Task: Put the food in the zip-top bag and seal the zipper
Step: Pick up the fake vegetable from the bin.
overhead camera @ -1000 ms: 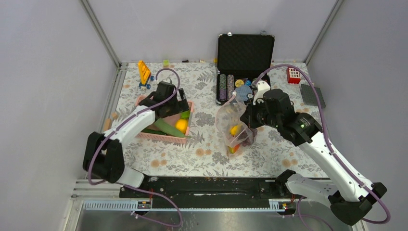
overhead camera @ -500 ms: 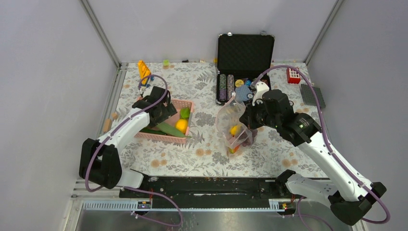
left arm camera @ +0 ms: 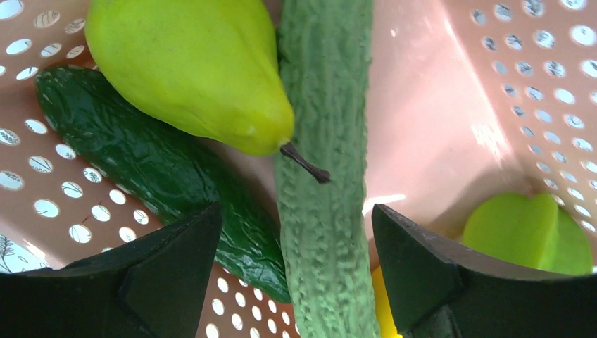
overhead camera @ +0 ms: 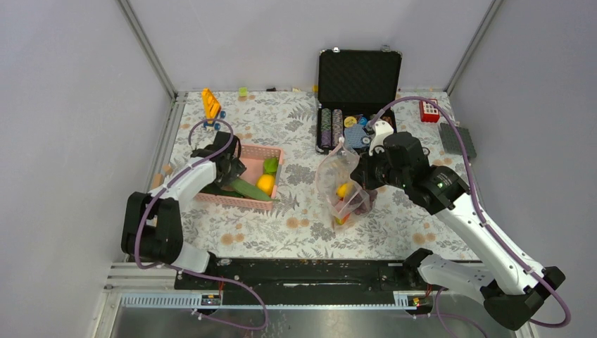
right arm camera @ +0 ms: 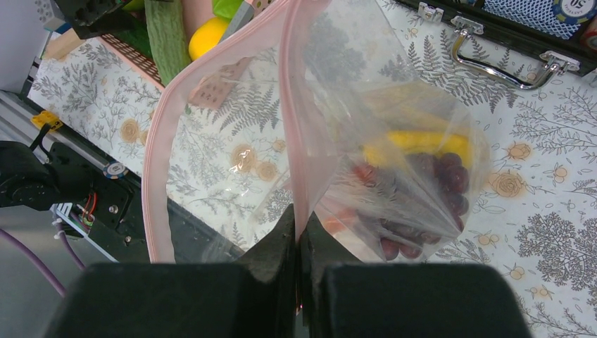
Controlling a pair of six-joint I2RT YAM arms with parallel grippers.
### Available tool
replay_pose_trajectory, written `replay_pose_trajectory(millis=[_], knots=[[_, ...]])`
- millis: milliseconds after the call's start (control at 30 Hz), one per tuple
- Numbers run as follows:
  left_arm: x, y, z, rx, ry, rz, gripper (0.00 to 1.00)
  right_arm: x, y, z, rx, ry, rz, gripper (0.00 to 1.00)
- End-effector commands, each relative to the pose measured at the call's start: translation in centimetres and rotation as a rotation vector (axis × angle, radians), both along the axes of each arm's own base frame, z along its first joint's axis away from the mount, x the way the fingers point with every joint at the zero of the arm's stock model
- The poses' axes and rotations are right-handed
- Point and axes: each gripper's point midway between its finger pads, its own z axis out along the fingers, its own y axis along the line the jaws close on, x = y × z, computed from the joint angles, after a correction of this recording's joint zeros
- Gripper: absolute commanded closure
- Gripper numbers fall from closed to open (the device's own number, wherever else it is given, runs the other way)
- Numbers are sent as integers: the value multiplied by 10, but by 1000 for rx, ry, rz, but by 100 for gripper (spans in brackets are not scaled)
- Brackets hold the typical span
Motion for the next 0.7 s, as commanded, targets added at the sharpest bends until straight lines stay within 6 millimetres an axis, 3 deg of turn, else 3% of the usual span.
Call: replay_pose_trajectory(millis=[0,167,433,667], knots=[[9,7,-10,-11,-20,65,26,4,-2,9,11,-52,-3,100],[15,1,-11,-40,-14,63,54,4,-3,10,11,-56,-6,100],[9,3,23,-57,-112,58,97,4,-4,11,10,-61,-9,100],[10,-6,72,-115,-269,-10,100,4,-5,11,9,-64,-13,100]])
